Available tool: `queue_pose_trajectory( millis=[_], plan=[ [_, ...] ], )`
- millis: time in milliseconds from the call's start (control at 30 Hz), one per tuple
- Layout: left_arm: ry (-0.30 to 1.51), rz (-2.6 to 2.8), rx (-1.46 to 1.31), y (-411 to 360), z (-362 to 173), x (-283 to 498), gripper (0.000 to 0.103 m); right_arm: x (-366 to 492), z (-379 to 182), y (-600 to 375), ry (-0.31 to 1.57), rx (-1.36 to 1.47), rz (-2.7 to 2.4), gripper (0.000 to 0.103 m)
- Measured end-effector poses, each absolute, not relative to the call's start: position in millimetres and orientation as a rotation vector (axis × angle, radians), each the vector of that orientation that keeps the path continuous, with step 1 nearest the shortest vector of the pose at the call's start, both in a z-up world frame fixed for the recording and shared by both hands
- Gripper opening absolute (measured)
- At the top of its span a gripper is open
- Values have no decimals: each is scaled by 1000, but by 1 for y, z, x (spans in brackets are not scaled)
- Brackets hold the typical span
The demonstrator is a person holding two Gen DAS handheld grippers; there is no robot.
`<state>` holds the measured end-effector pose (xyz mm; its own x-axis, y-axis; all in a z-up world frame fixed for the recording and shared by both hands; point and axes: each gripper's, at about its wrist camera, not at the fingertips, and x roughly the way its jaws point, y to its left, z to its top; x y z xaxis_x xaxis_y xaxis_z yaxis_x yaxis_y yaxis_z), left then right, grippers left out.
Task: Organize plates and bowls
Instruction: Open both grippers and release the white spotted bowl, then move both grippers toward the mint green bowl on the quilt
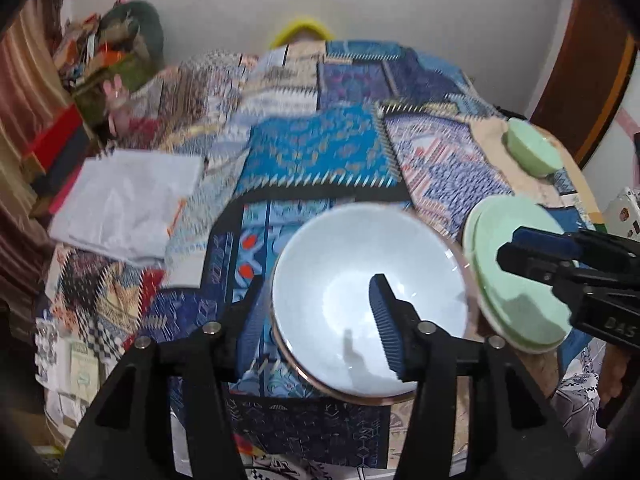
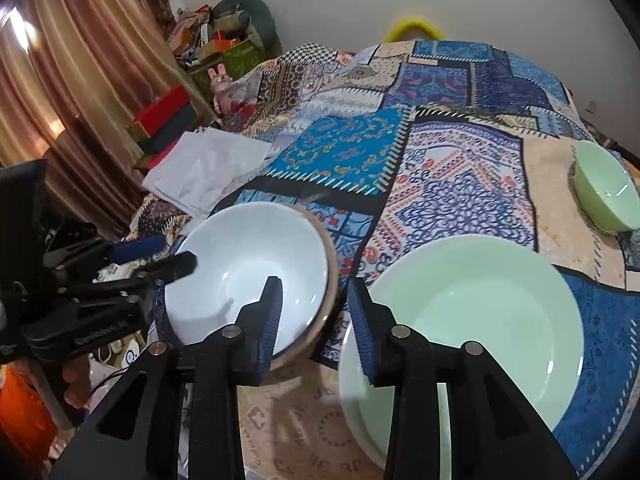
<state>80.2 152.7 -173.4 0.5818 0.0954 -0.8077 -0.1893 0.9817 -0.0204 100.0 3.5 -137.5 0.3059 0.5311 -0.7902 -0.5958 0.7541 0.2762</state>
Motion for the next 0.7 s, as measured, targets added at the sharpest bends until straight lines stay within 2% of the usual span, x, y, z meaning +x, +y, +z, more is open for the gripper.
queue_pose_trajectory(
  millis=[167,367,533,700],
  plan=[
    [860,140,-55,132,-148,83,67,106,-127,-16,985,-49,721,36],
    [815,79,-55,107,-128,99,79,116,-111,-48,932,-36,661,48],
    [789,38,-41,80,-117,123,87,129,-99,-83,887,-31,583,58],
    [779,-12,-35,54,-109,149,91,144,-90,-116,862,-24,510,62]
  ],
)
